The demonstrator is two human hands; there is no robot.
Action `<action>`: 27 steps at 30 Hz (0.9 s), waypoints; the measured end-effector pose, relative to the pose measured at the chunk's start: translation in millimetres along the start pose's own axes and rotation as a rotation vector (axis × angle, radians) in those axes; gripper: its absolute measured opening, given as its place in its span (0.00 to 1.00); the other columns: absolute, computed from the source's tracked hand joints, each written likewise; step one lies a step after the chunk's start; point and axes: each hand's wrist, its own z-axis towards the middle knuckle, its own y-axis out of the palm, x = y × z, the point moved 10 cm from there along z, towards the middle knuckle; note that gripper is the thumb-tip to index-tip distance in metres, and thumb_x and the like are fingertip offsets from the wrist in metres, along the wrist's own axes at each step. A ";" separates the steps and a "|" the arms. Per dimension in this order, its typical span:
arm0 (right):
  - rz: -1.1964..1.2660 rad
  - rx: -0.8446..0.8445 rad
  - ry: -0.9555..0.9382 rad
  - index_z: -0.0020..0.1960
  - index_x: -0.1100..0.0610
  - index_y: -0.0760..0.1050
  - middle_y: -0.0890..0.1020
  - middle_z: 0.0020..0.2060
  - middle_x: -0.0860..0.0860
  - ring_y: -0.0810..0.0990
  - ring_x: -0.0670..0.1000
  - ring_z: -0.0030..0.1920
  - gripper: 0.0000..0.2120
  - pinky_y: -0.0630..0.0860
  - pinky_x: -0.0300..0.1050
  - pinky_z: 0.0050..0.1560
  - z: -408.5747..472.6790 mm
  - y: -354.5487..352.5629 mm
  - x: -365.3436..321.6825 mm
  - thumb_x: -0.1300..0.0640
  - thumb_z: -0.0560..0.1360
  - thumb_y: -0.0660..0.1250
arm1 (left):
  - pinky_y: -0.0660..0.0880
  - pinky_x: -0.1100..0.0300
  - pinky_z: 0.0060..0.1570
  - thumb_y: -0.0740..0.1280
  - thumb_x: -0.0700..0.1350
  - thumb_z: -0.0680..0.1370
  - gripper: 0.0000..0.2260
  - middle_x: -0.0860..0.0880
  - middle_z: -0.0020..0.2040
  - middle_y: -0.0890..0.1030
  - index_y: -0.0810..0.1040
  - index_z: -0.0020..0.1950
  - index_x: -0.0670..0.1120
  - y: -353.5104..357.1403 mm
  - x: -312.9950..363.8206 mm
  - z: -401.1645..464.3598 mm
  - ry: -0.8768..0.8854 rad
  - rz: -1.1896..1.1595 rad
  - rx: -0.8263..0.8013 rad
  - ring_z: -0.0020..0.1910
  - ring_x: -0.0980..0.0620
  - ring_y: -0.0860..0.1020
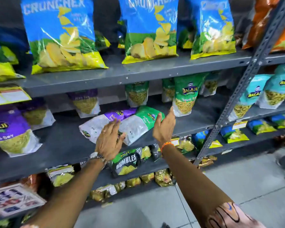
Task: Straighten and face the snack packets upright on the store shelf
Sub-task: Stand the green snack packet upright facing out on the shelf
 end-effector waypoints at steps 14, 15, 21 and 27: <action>0.509 -0.245 0.925 0.66 0.62 0.69 0.77 0.54 0.54 0.80 0.58 0.53 0.43 0.78 0.50 0.57 54.1 118.5 119.5 0.45 0.59 0.81 | 0.68 0.55 0.63 0.69 0.42 0.77 0.10 0.43 0.63 0.71 0.79 0.58 0.45 57.7 -30.0 51.5 -0.405 -0.223 -0.015 0.62 0.41 0.72; 0.551 -0.274 0.936 0.66 0.62 0.71 0.78 0.55 0.53 0.79 0.57 0.52 0.41 0.77 0.49 0.56 53.6 122.1 115.0 0.46 0.59 0.82 | 0.68 0.55 0.65 0.70 0.41 0.77 0.11 0.43 0.63 0.71 0.79 0.58 0.45 59.2 -31.0 50.8 -0.420 -0.252 -0.009 0.62 0.41 0.73; 0.646 -0.351 0.985 0.63 0.62 0.71 0.80 0.55 0.57 0.79 0.59 0.57 0.27 0.70 0.57 0.54 53.7 115.6 106.1 0.62 0.68 0.78 | 0.72 0.52 0.65 0.78 0.50 0.70 0.33 0.42 0.68 0.71 0.68 0.71 0.45 71.3 -38.3 45.7 -0.481 -0.383 -0.143 0.64 0.42 0.75; 0.763 -0.454 0.818 0.66 0.64 0.75 0.84 0.57 0.60 0.83 0.61 0.58 0.39 0.81 0.59 0.59 80.8 121.1 108.0 0.59 0.57 0.84 | 0.66 0.55 0.70 0.83 0.52 0.60 0.50 0.42 0.71 0.68 0.62 0.76 0.44 77.2 -25.5 53.3 -0.525 -0.444 -0.199 0.71 0.43 0.70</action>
